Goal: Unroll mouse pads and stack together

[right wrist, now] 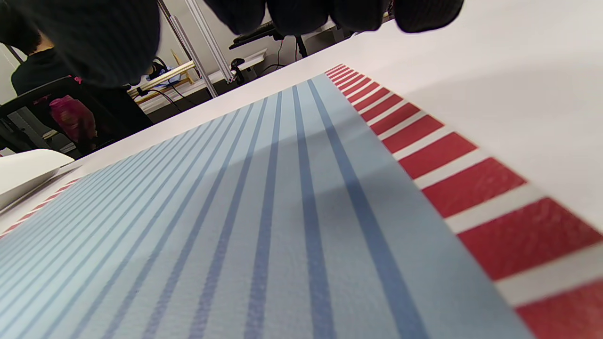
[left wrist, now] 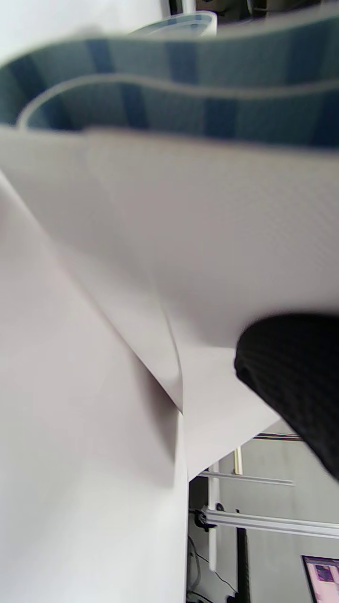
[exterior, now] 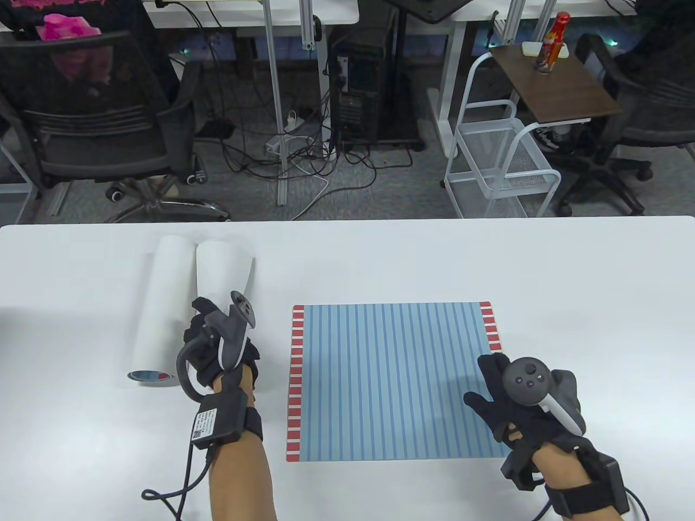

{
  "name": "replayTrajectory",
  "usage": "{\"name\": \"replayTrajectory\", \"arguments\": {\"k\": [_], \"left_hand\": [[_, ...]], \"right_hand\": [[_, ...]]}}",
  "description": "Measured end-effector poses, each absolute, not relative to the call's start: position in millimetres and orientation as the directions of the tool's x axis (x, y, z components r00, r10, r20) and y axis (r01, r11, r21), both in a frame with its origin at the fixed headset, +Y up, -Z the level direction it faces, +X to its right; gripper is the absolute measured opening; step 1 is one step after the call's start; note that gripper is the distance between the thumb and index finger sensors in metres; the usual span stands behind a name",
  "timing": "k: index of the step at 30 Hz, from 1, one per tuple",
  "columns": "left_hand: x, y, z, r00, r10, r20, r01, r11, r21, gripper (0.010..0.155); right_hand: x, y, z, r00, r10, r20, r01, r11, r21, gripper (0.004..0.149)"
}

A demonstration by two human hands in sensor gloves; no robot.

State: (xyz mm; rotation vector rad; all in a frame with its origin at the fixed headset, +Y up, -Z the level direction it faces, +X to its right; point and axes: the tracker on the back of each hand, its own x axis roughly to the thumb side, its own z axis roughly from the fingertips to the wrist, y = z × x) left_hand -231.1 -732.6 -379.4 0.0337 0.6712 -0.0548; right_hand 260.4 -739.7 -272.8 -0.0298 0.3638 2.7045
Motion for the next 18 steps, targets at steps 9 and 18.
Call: {"name": "replayTrajectory", "arguments": {"k": [9, 18], "left_hand": [[-210, -711, -350, 0.846, 0.174, -0.504, -0.101, 0.980, 0.170, 0.072], [-178, -701, -307, 0.800, 0.513, -0.311, -0.456, 0.857, 0.239, 0.072]], "right_hand": [[261, -740, -272, -0.914, 0.399, -0.074, -0.405, -0.880, 0.248, 0.076], [261, -740, -271, -0.900, 0.428, -0.082, -0.434, -0.864, 0.256, 0.076]]}}
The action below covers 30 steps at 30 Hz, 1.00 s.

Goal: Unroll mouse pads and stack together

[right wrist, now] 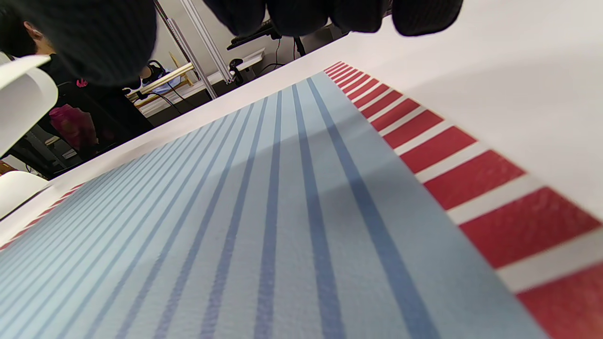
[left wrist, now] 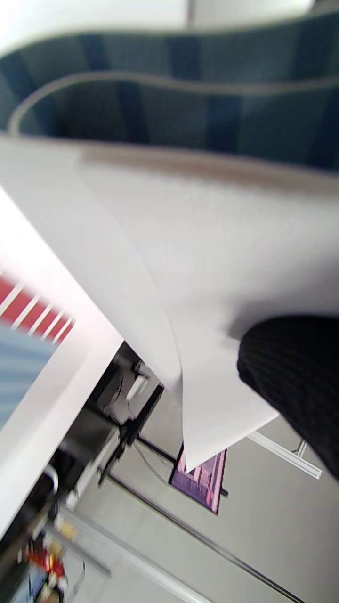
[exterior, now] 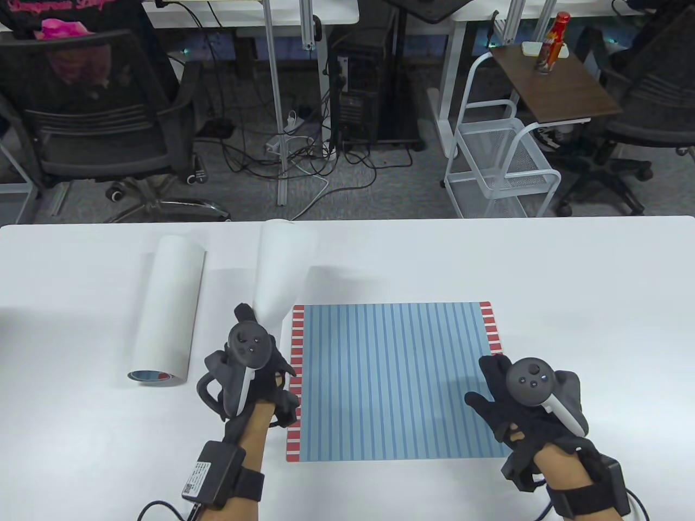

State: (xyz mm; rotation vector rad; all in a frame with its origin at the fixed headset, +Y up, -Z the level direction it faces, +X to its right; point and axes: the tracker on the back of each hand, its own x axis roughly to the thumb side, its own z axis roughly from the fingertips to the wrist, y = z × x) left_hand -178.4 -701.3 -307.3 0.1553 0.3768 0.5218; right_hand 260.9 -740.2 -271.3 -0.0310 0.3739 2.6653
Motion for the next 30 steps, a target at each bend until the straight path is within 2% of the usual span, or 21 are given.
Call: {"name": "replayTrajectory", "arguments": {"k": [5, 10, 15, 17, 21, 25, 30], "left_hand": [[-158, -707, -290, 0.677, 0.705, -0.209, -0.689, 0.708, 0.157, 0.071], [-140, -720, -283, 0.529, 0.835, -0.154, -0.846, 0.533, -0.019, 0.071], [-119, -738, -279, 0.277, 0.940, -0.200, -0.944, 0.228, -0.237, 0.071], [-106, -746, -276, 0.147, 0.958, -0.245, -0.936, 0.055, -0.347, 0.071], [-87, -755, -271, 0.035, 0.954, -0.297, -0.865, -0.121, -0.488, 0.072], [-74, -760, -267, 0.028, 0.949, -0.314, -0.819, -0.158, -0.551, 0.073], [-67, -765, -265, 0.063, 0.944, -0.325, -0.783, -0.155, -0.602, 0.073]], "right_hand": [[248, -737, -271, -0.847, 0.527, -0.074, -0.525, -0.804, 0.279, 0.076], [224, -732, -275, -0.713, 0.692, -0.114, -0.685, -0.654, 0.320, 0.075], [201, -736, -278, -0.580, 0.796, -0.174, -0.787, -0.491, 0.374, 0.074], [191, -741, -277, -0.486, 0.847, -0.217, -0.834, -0.375, 0.405, 0.074], [184, -747, -274, -0.344, 0.897, -0.278, -0.877, -0.201, 0.436, 0.075], [188, -752, -272, -0.231, 0.918, -0.322, -0.907, -0.084, 0.413, 0.078], [194, -753, -271, -0.219, 0.922, -0.318, -0.921, -0.088, 0.380, 0.076]]}}
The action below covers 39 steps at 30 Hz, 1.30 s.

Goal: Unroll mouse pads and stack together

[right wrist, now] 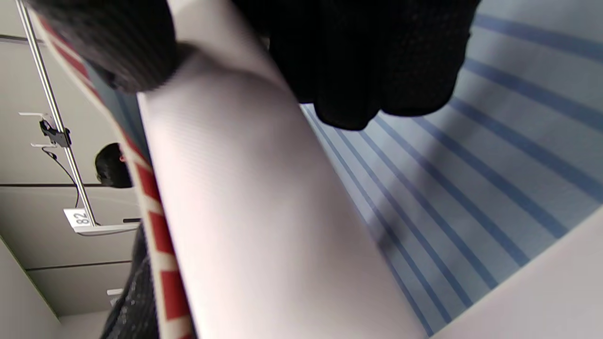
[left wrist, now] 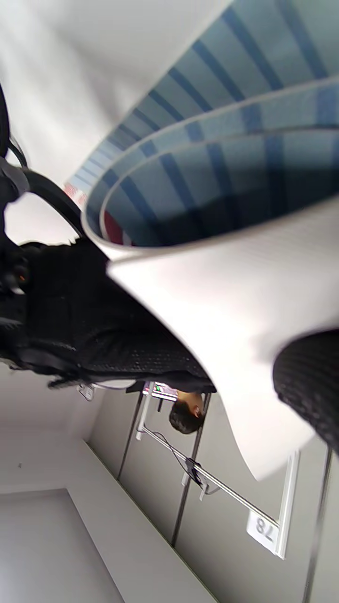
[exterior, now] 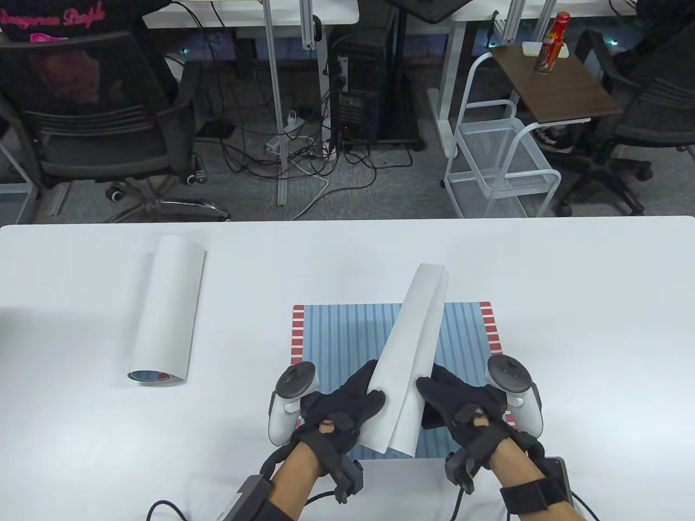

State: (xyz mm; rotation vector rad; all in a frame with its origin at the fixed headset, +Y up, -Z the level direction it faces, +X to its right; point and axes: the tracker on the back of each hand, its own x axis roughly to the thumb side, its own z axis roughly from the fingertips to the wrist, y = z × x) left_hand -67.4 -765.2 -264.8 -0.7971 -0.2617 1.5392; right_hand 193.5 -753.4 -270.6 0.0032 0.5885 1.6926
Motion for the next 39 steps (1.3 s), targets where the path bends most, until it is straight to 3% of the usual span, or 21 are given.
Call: {"name": "replayTrajectory", "arguments": {"k": [3, 13, 17, 26, 39], "left_hand": [[-66, -767, -264, 0.100, 0.943, -0.316, -0.776, -0.124, -0.618, 0.074], [-80, -770, -266, -0.110, 0.907, -0.407, -0.747, -0.345, -0.567, 0.086], [-92, -768, -268, -0.157, 0.890, -0.427, -0.776, -0.379, -0.504, 0.084], [-108, -770, -268, 0.036, 0.895, -0.444, -0.931, -0.132, -0.341, 0.056], [-99, -712, -264, 0.316, 0.936, -0.154, -0.920, 0.263, -0.292, 0.055]], "right_hand": [[197, -756, -271, -0.218, 0.923, -0.316, -0.929, -0.098, 0.356, 0.071], [203, -751, -271, -0.278, 0.929, -0.244, -0.915, -0.180, 0.360, 0.067], [205, -752, -271, -0.314, 0.926, -0.212, -0.903, -0.222, 0.368, 0.066], [198, -756, -268, -0.324, 0.925, -0.199, -0.886, -0.224, 0.405, 0.066], [192, -776, -264, -0.182, 0.917, -0.355, -0.881, 0.009, 0.474, 0.072]]}}
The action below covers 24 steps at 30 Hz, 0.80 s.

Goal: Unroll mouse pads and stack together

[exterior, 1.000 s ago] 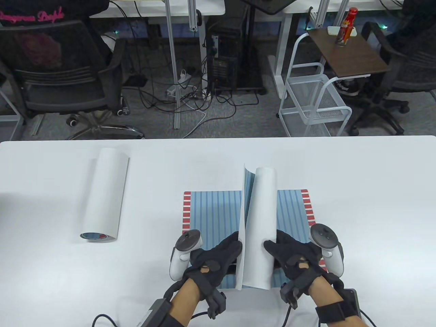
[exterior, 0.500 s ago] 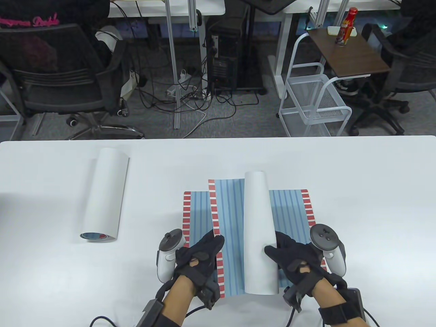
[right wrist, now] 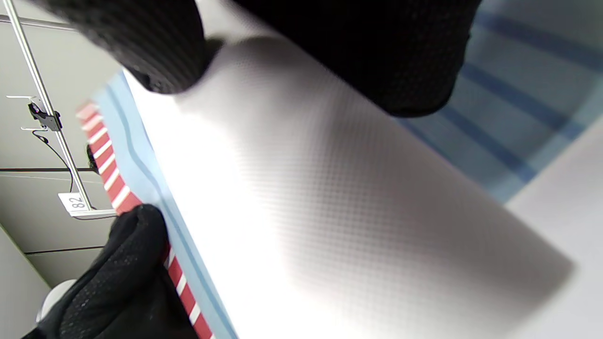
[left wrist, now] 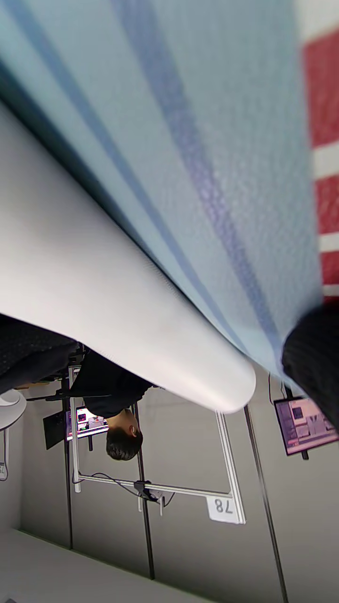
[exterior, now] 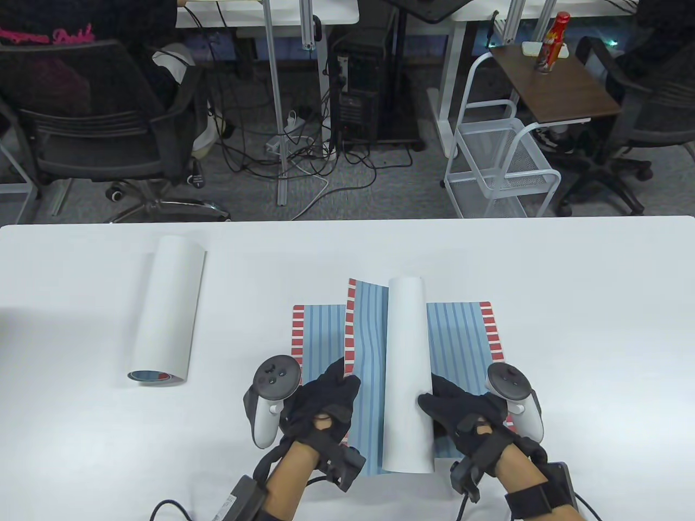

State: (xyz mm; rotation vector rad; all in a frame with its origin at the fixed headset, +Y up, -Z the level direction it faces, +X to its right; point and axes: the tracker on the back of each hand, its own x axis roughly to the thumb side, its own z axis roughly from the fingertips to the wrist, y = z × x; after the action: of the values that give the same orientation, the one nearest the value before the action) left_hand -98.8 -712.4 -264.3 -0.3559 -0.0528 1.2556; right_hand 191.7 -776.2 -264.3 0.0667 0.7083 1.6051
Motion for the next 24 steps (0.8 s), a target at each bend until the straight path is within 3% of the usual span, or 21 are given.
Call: {"name": "replayTrajectory", "arguments": {"k": [6, 24], "left_hand": [[-96, -691, -265, 0.366, 0.927, -0.080, -0.898, 0.329, -0.294, 0.055], [-95, -608, -259, 0.597, 0.784, 0.169, -0.739, 0.620, -0.264, 0.054]], "right_hand": [[187, -786, -262, -0.122, 0.896, -0.427, -0.855, 0.123, 0.504, 0.079], [197, -792, -266, -0.064, 0.886, -0.460, -0.880, 0.167, 0.445, 0.079]]}}
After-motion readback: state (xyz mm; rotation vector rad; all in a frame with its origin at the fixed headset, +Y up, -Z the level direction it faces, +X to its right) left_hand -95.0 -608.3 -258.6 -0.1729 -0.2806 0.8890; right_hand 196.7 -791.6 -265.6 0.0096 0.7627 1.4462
